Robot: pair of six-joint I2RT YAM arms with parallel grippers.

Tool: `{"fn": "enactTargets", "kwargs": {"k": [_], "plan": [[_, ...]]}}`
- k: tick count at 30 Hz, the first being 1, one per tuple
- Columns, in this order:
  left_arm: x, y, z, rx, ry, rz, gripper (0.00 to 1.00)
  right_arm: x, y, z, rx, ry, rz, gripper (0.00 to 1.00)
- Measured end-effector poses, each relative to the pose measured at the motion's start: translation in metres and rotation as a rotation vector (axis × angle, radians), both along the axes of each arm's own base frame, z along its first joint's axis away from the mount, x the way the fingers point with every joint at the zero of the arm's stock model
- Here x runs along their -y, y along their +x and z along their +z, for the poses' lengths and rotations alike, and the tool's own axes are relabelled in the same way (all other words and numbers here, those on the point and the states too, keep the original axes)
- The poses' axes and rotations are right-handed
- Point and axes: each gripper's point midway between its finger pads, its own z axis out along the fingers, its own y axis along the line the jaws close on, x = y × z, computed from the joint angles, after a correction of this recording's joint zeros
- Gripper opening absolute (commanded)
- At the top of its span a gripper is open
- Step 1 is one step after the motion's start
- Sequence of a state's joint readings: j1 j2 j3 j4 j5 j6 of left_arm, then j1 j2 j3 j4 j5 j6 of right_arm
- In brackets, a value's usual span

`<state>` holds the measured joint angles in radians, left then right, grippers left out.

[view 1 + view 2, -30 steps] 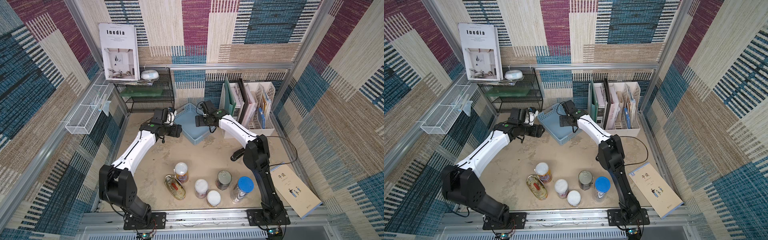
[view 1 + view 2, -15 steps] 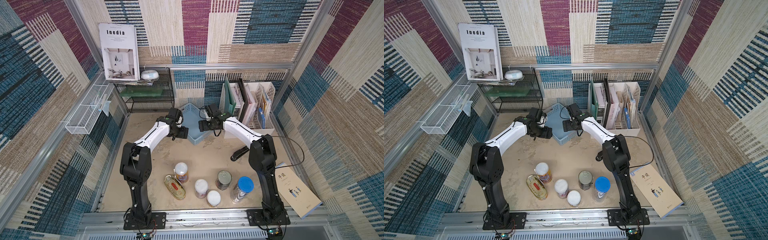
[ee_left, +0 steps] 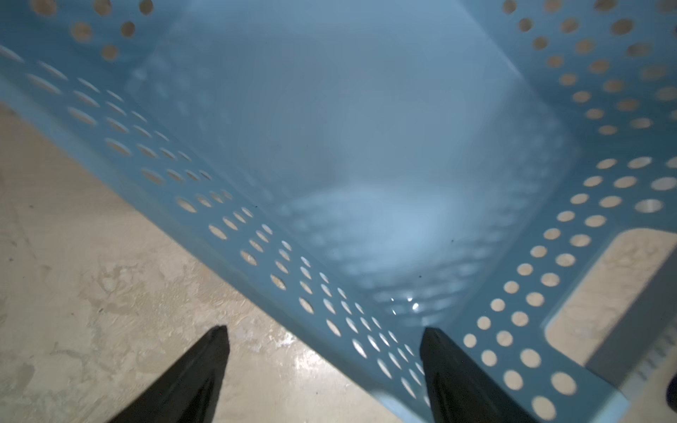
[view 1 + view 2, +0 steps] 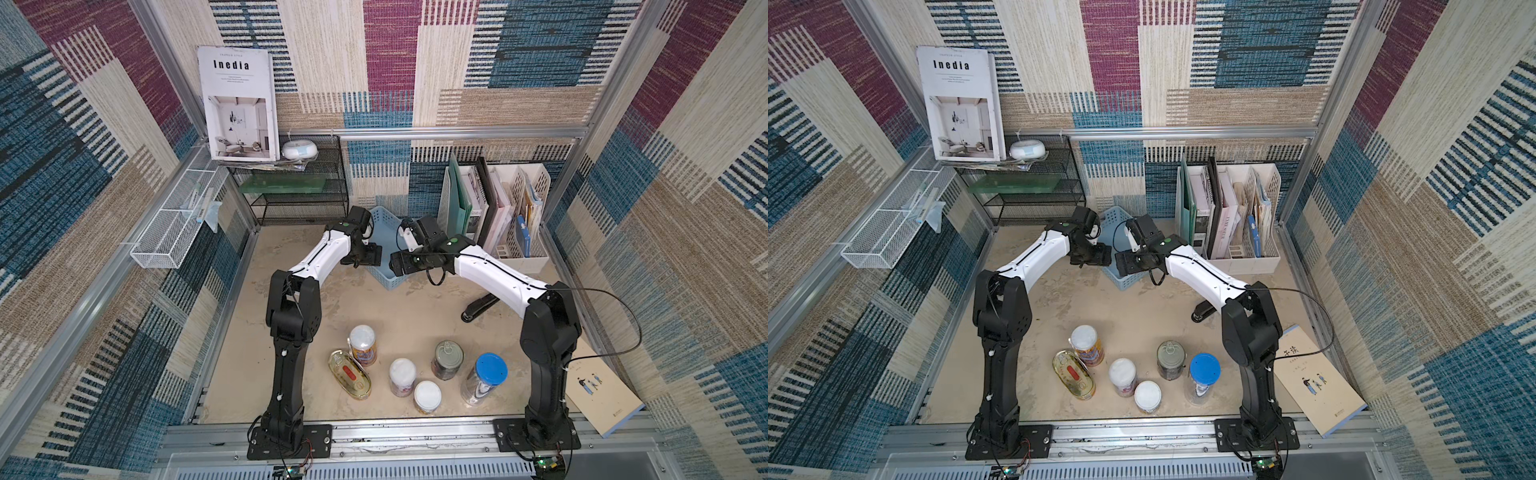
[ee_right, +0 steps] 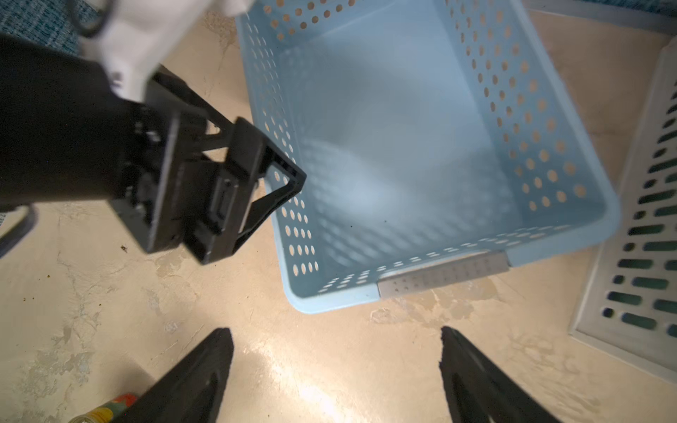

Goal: Put the canned food in the basket
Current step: Adjust the basket at the center of the board.

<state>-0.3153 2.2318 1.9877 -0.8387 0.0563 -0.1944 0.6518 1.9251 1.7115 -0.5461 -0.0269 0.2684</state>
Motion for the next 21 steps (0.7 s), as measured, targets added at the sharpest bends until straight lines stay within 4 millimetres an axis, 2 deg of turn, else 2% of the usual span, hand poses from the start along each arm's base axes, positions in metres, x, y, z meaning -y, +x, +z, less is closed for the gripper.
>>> {"fn": "enactTargets", "kwargs": {"k": [2, 4, 6, 8, 11, 16, 21], "plan": [[-0.001, 0.002, -0.007, -0.018, 0.014, 0.003, 0.71, 0.002, -0.005, 0.019, 0.032, 0.015, 0.011, 0.93], [-0.002, 0.002, -0.013, -0.037, 0.021, 0.001, 0.56, 0.006, -0.011, 0.039, 0.069, 0.034, 0.017, 0.93], [-0.002, 0.002, -0.015, -0.048, 0.030, -0.011, 0.46, 0.012, -0.019, 0.050, 0.083, 0.045, 0.020, 0.93], [-0.002, -0.001, -0.016, -0.061, 0.035, -0.015, 0.40, 0.017, -0.028, 0.054, 0.090, 0.050, 0.022, 0.93], [-0.003, -0.008, -0.019, -0.077, 0.047, -0.040, 0.34, 0.025, -0.040, 0.052, 0.083, 0.050, 0.022, 0.93], [0.001, -0.033, -0.018, -0.116, 0.069, -0.099, 0.33, 0.030, -0.056, 0.038, 0.050, 0.046, 0.028, 0.93], [0.001, -0.059, -0.017, -0.149, 0.078, -0.140, 0.32, 0.031, -0.062, 0.018, 0.002, 0.023, 0.024, 0.93]]}}
